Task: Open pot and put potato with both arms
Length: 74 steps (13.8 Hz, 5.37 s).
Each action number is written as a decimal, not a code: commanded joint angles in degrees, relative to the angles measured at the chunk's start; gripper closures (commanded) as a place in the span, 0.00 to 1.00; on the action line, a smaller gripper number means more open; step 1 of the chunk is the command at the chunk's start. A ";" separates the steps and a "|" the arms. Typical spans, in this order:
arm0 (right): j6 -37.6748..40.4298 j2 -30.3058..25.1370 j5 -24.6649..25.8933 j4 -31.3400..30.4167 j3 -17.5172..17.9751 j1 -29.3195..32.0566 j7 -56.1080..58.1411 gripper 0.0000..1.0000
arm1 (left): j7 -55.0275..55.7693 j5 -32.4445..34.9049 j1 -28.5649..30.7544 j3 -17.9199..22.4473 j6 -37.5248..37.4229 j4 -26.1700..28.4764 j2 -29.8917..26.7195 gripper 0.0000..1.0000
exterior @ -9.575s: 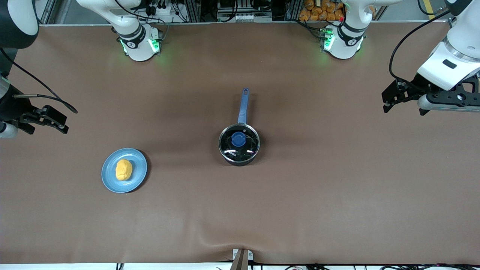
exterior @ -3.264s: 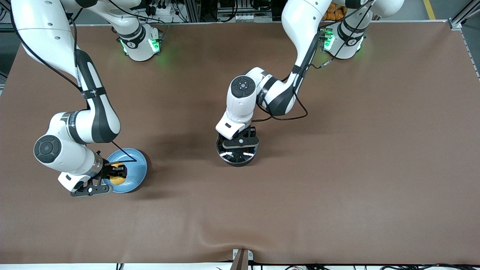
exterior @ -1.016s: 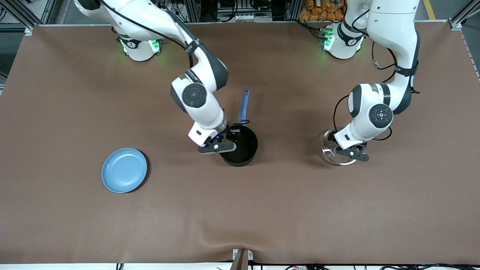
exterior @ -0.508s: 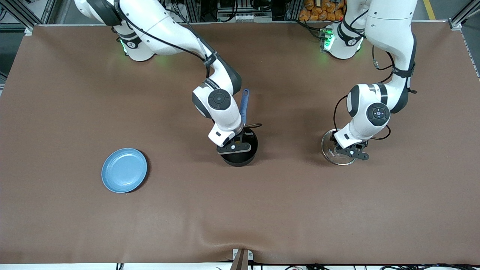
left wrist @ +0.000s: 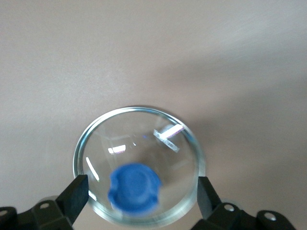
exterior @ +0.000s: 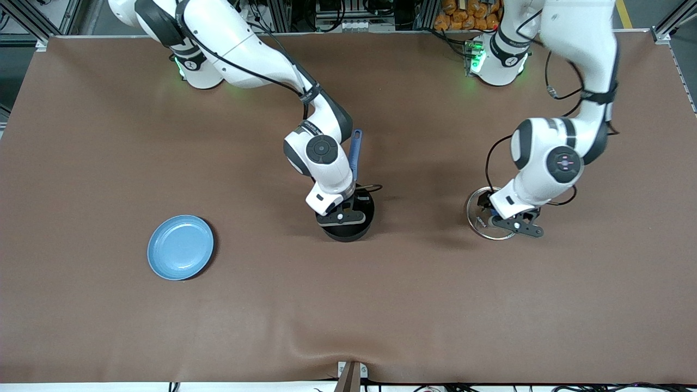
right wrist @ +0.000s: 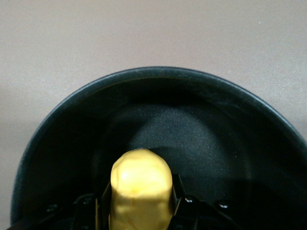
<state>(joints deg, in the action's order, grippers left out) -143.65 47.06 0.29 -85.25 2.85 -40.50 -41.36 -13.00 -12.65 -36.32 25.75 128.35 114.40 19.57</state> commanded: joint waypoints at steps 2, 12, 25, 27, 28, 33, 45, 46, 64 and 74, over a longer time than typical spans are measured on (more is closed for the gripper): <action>0.30 1.89 0.85 3.07 -0.57 -0.47 -1.97 0.95 | 6.29 1.13 1.42 0.62 -20.64 -11.98 -4.53 0.00; 16.27 -13.02 1.99 4.83 -2.67 0.42 -1.18 0.00 | 16.51 5.80 0.98 -0.61 -41.78 -31.87 -10.07 0.00; 41.70 -33.52 1.56 1.41 -18.06 10.42 21.91 0.00 | 16.60 15.63 28.81 -32.82 -41.26 -31.69 -14.82 0.00; 41.70 -35.71 1.20 -0.34 -18.06 14.02 28.13 0.00 | 16.86 16.43 35.85 -40.57 -41.08 -31.52 -15.60 0.00; 41.70 -36.77 1.12 -1.40 -18.06 15.61 31.04 0.00 | 16.86 16.52 36.83 -42.00 -40.82 -31.52 -16.13 0.00; 41.52 -42.22 1.03 -7.28 -17.97 23.34 40.82 0.00 | 20.82 16.43 36.84 -42.19 -40.90 -26.43 -21.58 0.00; 41.70 -47.59 -0.38 -12.39 -18.06 29.42 47.33 0.00 | 19.15 15.55 40.26 -40.43 -41.17 -26.33 -22.20 0.00; 41.70 -47.68 -0.38 -12.39 -18.06 29.42 47.33 0.00 | 18.10 15.55 40.71 -40.43 -41.17 -26.33 -22.29 0.00; 41.78 -48.12 -0.38 -12.39 -18.06 29.68 48.65 0.00 | 17.74 15.55 40.97 -40.25 -40.46 -27.74 -21.41 0.00; 41.87 -48.12 -0.38 -12.39 -18.06 29.68 48.65 0.00 | 17.21 15.11 41.15 -40.25 -40.38 -27.82 -21.50 0.00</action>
